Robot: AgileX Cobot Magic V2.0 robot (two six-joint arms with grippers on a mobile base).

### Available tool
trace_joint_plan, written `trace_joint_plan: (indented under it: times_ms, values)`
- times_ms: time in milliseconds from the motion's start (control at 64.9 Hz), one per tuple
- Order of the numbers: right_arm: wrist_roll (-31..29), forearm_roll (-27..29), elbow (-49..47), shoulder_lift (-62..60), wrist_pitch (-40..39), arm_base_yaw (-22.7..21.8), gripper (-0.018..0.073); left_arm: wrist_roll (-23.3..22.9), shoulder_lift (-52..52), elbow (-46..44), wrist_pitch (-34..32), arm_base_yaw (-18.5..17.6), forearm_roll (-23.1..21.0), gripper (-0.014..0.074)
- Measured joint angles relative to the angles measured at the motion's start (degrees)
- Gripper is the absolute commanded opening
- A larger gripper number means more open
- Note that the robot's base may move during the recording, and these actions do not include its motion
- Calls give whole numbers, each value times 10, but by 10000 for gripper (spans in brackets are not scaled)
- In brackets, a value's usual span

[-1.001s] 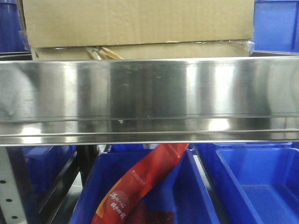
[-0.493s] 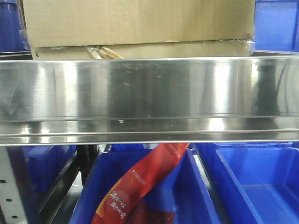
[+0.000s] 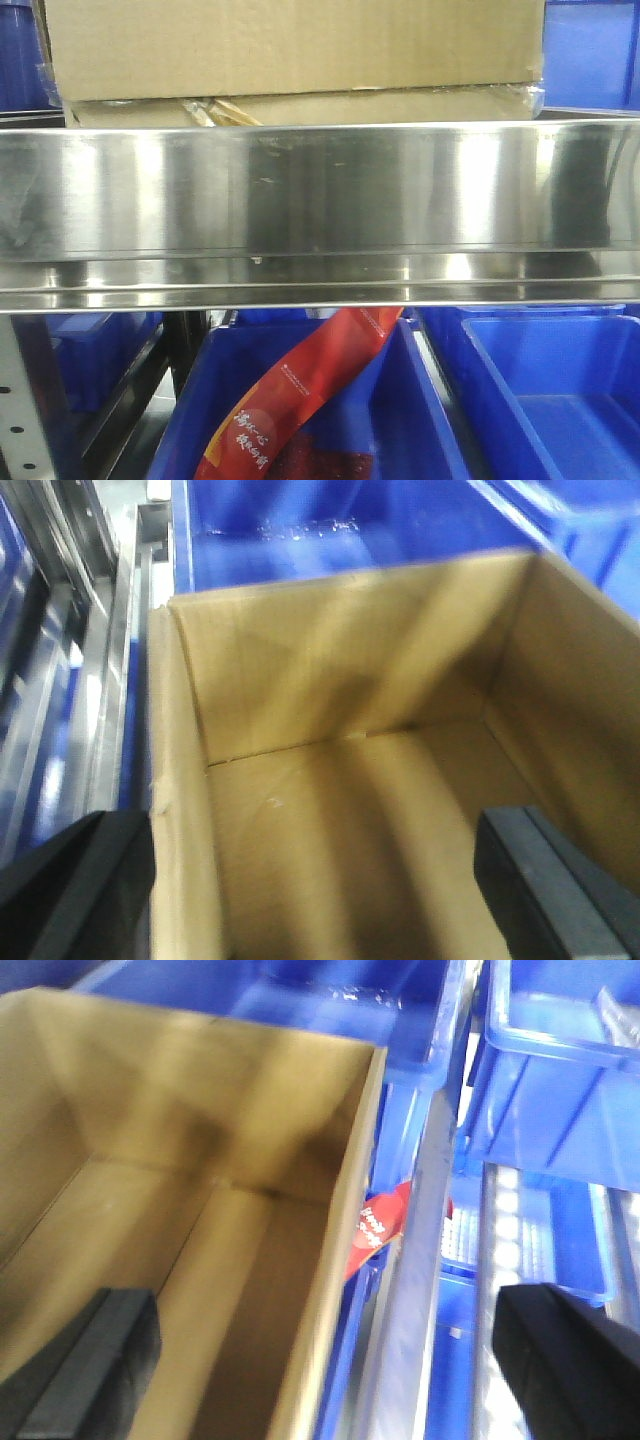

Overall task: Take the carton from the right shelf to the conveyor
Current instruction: 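Close both grippers on the opposite side walls of the cardboard box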

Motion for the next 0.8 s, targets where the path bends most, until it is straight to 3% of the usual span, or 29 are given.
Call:
trace_joint_plan:
  times_ms: [216,801]
  values:
    - [4,0,-13,72,5,0,559,2,21,0,6,42,-3,548]
    - [17,22,-13,142,5,-14,559,19,87,45,6,82,-52,548]
